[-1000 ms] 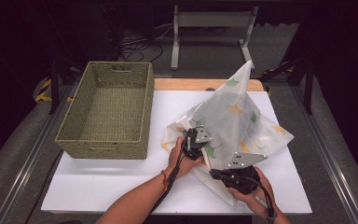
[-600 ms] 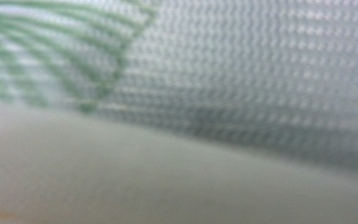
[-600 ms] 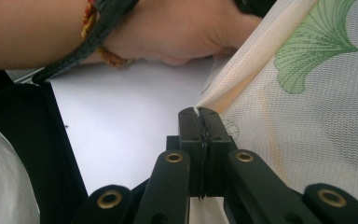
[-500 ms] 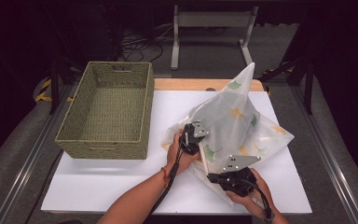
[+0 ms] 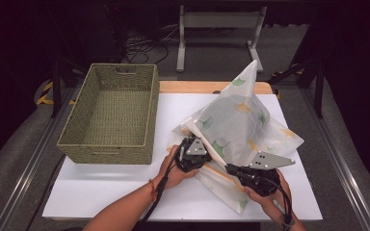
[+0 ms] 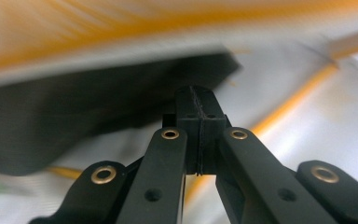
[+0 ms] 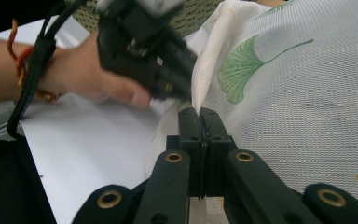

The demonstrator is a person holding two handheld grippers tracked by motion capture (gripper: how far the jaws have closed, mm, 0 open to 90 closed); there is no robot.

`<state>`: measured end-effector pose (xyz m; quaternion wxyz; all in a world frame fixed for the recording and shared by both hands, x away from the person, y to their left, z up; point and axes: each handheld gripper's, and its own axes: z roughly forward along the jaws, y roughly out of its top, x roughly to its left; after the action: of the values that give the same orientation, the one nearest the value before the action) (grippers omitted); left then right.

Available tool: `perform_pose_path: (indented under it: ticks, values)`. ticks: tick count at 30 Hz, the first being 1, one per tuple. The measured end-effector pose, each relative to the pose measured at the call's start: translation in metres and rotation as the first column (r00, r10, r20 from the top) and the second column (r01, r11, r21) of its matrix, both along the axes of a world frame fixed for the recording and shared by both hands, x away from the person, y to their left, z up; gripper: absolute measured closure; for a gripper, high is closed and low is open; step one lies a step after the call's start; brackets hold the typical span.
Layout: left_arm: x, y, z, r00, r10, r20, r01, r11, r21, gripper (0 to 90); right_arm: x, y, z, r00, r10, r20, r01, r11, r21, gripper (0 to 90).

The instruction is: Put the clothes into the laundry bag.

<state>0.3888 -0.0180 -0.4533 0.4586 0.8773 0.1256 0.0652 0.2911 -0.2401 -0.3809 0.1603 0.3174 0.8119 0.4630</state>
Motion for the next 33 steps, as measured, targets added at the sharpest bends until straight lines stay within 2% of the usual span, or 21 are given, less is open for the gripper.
perform_pose_path:
  ticks: [1, 4, 6, 11, 12, 14, 18, 20, 22, 26, 32, 33]
  values:
    - [0.000, 0.000, 0.000, 1.0000, 0.000, 0.000, 0.000, 1.0000, 0.000, 90.0, 0.000, 0.000, 0.000, 1.0000, 0.000, 0.000, 0.000, 1.000, 0.000, 89.3]
    - [0.000, -0.014, -0.005, 1.0000, 0.006, -0.006, -0.006, 0.9997, 0.022, 90.0, 0.000, 0.004, -0.002, 0.9995, 0.027, -0.018, -0.027, 1.000, 0.000, 89.3]
    - [0.004, -0.021, -0.006, 0.9989, 0.035, -0.030, -0.035, 0.9994, -0.004, 90.0, -0.001, 0.008, -0.003, 0.9978, 0.056, -0.036, -0.056, 0.998, -0.002, 89.3]
    - [0.018, -0.031, -0.005, 0.9952, 0.097, -0.013, -0.097, 0.9952, -0.012, 90.0, -0.004, 0.017, -0.005, 0.9942, 0.095, -0.051, -0.096, 0.995, -0.034, 89.2]
    - [0.018, -0.031, -0.005, 0.9952, 0.097, -0.013, -0.097, 0.9952, -0.012, 90.0, -0.002, 0.017, -0.006, 0.9936, 0.097, -0.057, -0.100, 0.994, -0.037, 89.2]
    - [0.024, -0.034, -0.004, 0.9886, 0.151, 0.003, -0.151, 0.9886, -0.007, 90.0, -0.001, 0.018, -0.007, 0.9927, 0.102, -0.064, -0.105, 0.994, -0.037, 89.3]
    - [0.030, -0.034, -0.004, 0.9794, 0.201, 0.017, -0.201, 0.9795, -0.016, 90.0, -0.002, 0.019, -0.009, 0.9913, 0.110, -0.073, -0.114, 0.992, -0.051, 89.2]
    - [0.032, -0.035, -0.004, 0.9780, 0.206, 0.030, -0.206, 0.9785, -0.004, 90.0, -0.002, 0.020, -0.011, 0.9897, 0.118, -0.080, -0.123, 0.991, -0.053, 89.2]
    - [0.034, -0.037, -0.004, 0.9728, 0.226, 0.051, -0.227, 0.9738, 0.013, 90.0, -0.002, 0.020, -0.011, 0.9888, 0.123, -0.085, -0.128, 0.990, -0.057, 89.2]
    - [0.038, -0.038, -0.004, 0.9669, 0.249, 0.058, -0.250, 0.9682, 0.015, 90.0, -0.002, 0.023, -0.012, 0.9864, 0.135, -0.093, -0.142, 0.987, -0.069, 89.2]
    - [0.042, -0.037, -0.004, 0.9542, 0.291, 0.071, -0.293, 0.9560, 0.022, 90.0, -0.002, 0.022, -0.014, 0.9835, 0.144, -0.110, -0.152, 0.985, -0.076, 89.2]
    - [0.042, -0.037, -0.004, 0.9542, 0.291, 0.071, -0.293, 0.9560, 0.022, 90.0, -0.002, 0.022, -0.014, 0.9835, 0.144, -0.110, -0.152, 0.985, -0.076, 89.2]
